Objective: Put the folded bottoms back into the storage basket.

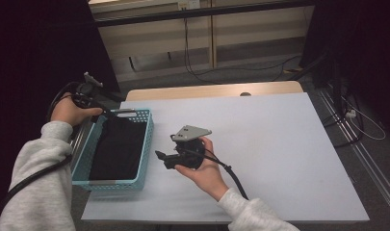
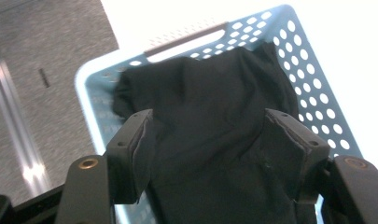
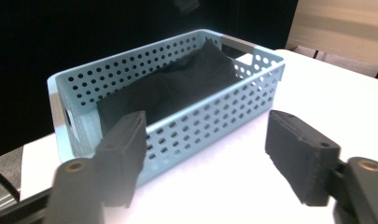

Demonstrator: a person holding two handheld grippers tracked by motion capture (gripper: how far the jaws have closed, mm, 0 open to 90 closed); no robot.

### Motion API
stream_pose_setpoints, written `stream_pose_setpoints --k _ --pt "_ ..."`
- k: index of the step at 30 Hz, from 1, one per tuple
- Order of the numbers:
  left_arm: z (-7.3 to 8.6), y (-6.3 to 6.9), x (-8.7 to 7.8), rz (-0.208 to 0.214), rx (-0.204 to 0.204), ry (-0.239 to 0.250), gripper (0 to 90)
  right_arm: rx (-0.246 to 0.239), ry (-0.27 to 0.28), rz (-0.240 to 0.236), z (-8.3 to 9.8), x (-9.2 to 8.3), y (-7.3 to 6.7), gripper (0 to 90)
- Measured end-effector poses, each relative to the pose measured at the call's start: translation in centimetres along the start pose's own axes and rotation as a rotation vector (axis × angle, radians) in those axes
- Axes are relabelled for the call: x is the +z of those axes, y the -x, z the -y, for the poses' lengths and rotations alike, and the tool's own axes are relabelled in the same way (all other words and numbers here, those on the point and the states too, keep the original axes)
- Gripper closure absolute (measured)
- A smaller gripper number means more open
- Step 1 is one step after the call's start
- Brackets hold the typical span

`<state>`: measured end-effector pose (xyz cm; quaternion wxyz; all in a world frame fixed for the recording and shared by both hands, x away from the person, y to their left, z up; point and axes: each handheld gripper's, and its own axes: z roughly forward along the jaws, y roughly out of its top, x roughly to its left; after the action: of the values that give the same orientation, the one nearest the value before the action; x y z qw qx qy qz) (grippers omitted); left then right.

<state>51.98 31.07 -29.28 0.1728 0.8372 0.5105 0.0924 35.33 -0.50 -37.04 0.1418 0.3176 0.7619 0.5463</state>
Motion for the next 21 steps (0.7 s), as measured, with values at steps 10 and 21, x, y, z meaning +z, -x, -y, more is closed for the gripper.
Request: stream_pose_setpoints --k 10,21 --pt "2.8 0.5 2.7 0.03 0.016 0.043 37.1 0.01 -0.035 0.037 2.9 -2.9 4.1 17.9" --pt "6.4 0.7 6.6 0.024 0.021 0.018 81.8 0.067 -0.055 0.095 6.9 -7.0 6.9 17.3"
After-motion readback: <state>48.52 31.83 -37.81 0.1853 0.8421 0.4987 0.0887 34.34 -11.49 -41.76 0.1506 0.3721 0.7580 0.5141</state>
